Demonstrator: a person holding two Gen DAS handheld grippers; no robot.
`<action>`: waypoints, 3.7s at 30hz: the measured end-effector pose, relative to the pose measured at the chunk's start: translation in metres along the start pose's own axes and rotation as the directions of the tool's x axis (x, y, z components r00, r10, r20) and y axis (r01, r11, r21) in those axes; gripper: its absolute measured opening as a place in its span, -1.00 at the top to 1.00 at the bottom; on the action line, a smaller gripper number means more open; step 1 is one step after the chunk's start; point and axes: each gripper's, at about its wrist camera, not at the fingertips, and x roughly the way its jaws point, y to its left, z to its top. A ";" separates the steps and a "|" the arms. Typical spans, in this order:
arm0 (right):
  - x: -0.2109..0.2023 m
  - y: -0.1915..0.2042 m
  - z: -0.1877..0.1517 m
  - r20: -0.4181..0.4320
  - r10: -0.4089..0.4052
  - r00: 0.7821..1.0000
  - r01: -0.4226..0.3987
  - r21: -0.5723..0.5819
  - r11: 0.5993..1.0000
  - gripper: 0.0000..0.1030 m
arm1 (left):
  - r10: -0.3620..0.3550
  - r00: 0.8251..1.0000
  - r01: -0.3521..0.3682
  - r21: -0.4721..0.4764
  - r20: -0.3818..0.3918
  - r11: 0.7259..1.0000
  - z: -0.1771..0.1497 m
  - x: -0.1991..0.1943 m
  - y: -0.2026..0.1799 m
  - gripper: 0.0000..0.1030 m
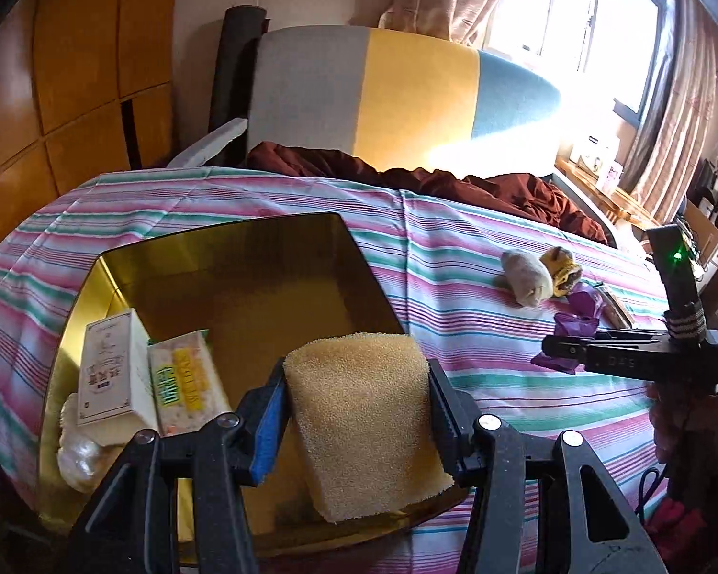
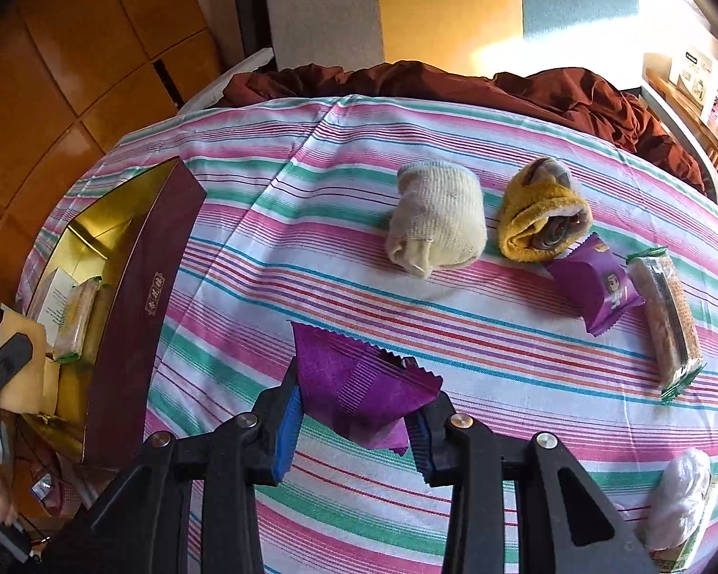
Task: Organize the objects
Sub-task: 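Lower the yellow sponge into the gold tray and open the left gripper, then lower the purple snack packet into the gold tray and open the right gripper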
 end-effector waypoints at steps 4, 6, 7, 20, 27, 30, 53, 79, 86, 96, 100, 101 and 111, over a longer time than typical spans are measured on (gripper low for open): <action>0.001 0.001 0.000 0.000 -0.010 1.000 0.010 -0.003 1.000 0.27 | 0.000 1.000 0.000 -0.097 0.000 0.995 0.001 -0.007 0.044 -0.04; 0.002 0.001 0.000 -0.007 -0.025 1.000 0.025 -0.002 1.000 0.27 | 0.011 1.000 -0.011 -0.143 -0.002 0.990 0.003 -0.010 0.067 -0.04; 0.004 0.000 -0.001 -0.014 -0.037 0.999 0.037 -0.002 0.999 0.27 | 0.021 1.000 -0.021 -0.159 -0.002 0.987 0.005 -0.011 0.078 -0.04; 0.013 -0.006 -0.001 -0.045 -0.059 0.997 0.060 0.013 0.998 0.27 | 0.160 0.987 -0.155 -0.225 0.004 0.962 0.068 0.026 0.162 -0.16; 0.019 -0.006 -0.001 -0.060 -0.078 0.995 0.079 0.001 0.997 0.27 | 0.221 0.975 -0.223 -0.251 -0.035 0.942 0.073 0.053 0.177 -0.30; 0.019 -0.007 -0.002 -0.060 -0.083 0.995 0.084 0.001 0.997 0.27 | 0.232 0.972 -0.233 -0.249 -0.036 0.940 0.061 0.051 0.174 -0.43; 0.020 0.003 -0.003 -0.051 -0.108 0.993 0.108 -0.007 0.994 0.27 | 0.276 0.956 -0.257 -0.167 0.099 0.952 0.025 -0.024 0.120 -0.98; 0.015 0.170 0.046 0.009 0.206 0.979 -0.205 -0.080 0.976 0.28 | 0.225 0.973 -0.203 -0.269 0.056 0.941 -0.021 -0.055 0.154 -0.98; 0.058 0.221 0.067 -0.067 0.271 0.960 -0.276 -0.069 0.959 0.24 | 0.256 0.966 -0.233 -0.307 0.037 0.923 -0.031 -0.060 0.178 -0.98; 0.057 0.234 0.073 -0.049 0.299 0.953 -0.301 -0.035 0.953 -0.17 | 0.254 0.967 -0.231 -0.334 0.024 0.914 -0.037 -0.058 0.190 -0.98; 0.039 0.218 0.064 -0.013 0.266 0.964 -0.266 -0.049 0.963 -0.18 | 0.247 0.969 -0.227 -0.326 0.021 0.918 -0.037 -0.055 0.184 -0.98; 0.034 0.214 0.062 -0.002 0.254 0.967 -0.254 -0.054 0.966 -0.18 | 0.244 0.970 -0.224 -0.322 0.022 0.920 -0.036 -0.054 0.182 -0.98; -0.008 0.163 0.024 0.078 0.135 0.988 -0.129 -0.078 0.989 -0.28 | 0.215 0.976 -0.201 -0.223 0.041 0.954 -0.024 -0.052 0.142 -0.98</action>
